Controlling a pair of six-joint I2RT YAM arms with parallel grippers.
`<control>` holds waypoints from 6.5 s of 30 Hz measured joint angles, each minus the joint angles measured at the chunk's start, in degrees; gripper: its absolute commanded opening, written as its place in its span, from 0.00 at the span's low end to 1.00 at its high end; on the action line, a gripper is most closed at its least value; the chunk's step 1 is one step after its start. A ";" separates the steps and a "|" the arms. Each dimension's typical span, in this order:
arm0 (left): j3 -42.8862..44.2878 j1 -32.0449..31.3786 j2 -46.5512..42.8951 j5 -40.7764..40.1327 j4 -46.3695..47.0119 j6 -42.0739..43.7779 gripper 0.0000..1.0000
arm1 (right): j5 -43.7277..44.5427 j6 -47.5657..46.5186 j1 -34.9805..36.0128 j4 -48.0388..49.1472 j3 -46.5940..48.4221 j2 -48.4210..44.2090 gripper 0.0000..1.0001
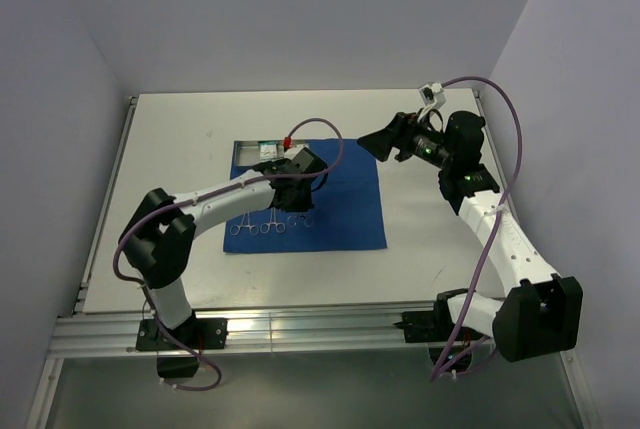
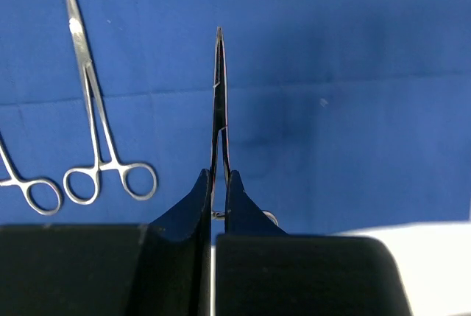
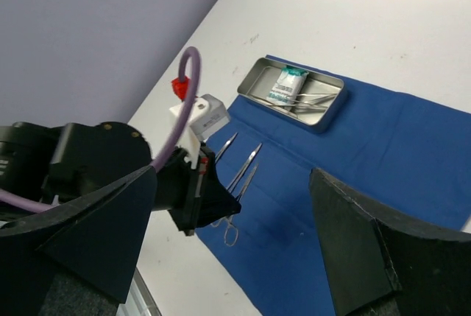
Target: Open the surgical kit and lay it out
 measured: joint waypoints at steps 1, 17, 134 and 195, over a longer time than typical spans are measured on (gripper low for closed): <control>0.63 0.00 0.92 -0.44 -0.44 -0.11 0.00 | 0.02 -0.04 -0.04 -0.09 0.00 0.00 0.91; 4.55 1.38 9.14 -0.26 -2.84 -1.66 0.00 | -1.68 0.66 -0.09 0.55 0.00 0.66 0.92; 41.55 32.22 28.94 53.72 -16.79 91.62 0.21 | -5.33 -4.83 -0.68 -1.75 0.00 2.73 0.93; 39.74 31.15 18.78 49.51 -15.80 108.65 0.00 | -6.32 -22.12 -2.08 -11.08 0.85 2.60 0.78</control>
